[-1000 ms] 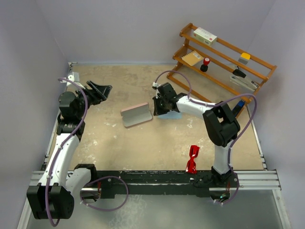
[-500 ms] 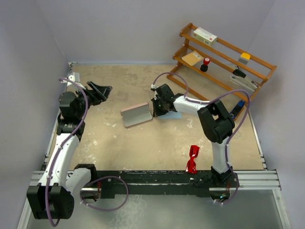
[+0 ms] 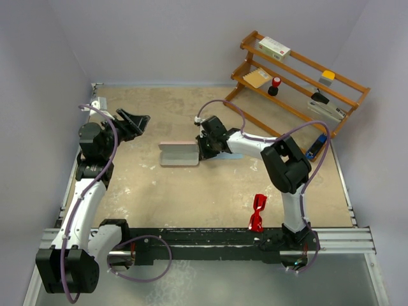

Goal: Organize the sunglasses
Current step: Adjust the sunglasses case at the center of the board.

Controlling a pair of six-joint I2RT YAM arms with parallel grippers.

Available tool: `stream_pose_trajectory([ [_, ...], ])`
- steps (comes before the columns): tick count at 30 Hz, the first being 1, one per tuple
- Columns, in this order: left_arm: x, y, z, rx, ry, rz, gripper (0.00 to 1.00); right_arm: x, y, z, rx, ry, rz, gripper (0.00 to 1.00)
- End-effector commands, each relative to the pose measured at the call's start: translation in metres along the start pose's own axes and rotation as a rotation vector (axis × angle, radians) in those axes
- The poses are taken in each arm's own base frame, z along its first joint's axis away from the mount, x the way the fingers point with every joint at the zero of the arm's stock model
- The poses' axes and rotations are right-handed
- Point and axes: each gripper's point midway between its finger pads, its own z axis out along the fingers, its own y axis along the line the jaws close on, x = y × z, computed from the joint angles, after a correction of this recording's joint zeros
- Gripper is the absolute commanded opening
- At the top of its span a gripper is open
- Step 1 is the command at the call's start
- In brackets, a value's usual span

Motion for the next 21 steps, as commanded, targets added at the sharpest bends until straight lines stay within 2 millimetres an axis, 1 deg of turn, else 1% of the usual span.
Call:
stream_pose_trajectory([
  [1, -0.025, -0.016, -0.005, 0.038, -0.075, 0.037, 0.64, -0.010, 0.009, -0.005, -0.028, -0.037, -0.007, 0.00],
  [6, -0.025, -0.016, -0.006, 0.038, -0.076, 0.035, 0.64, -0.008, 0.007, -0.005, -0.019, -0.034, -0.008, 0.00],
  [8, -0.025, -0.016, -0.006, 0.040, -0.073, 0.037, 0.64, -0.007, 0.005, -0.009, -0.007, -0.035, -0.006, 0.00],
  [10, -0.024, -0.016, -0.006, 0.037, -0.072, 0.041, 0.64, -0.012, 0.002, -0.015, 0.018, -0.063, -0.006, 0.00],
  [13, -0.022, -0.013, -0.006, 0.029, -0.062, 0.041, 0.64, -0.019, 0.002, -0.029, 0.036, -0.102, -0.008, 0.00],
  [15, -0.020, -0.012, -0.005, 0.026, -0.052, 0.047, 0.64, -0.025, 0.004, -0.044, 0.046, -0.132, -0.019, 0.00],
  [18, -0.016, -0.006, -0.004, -0.001, -0.029, 0.059, 0.64, -0.028, 0.008, -0.062, 0.055, -0.163, -0.031, 0.00],
  [21, -0.009, 0.003, -0.002, -0.038, 0.009, 0.064, 0.62, -0.028, 0.007, -0.078, 0.072, -0.179, -0.020, 0.00],
])
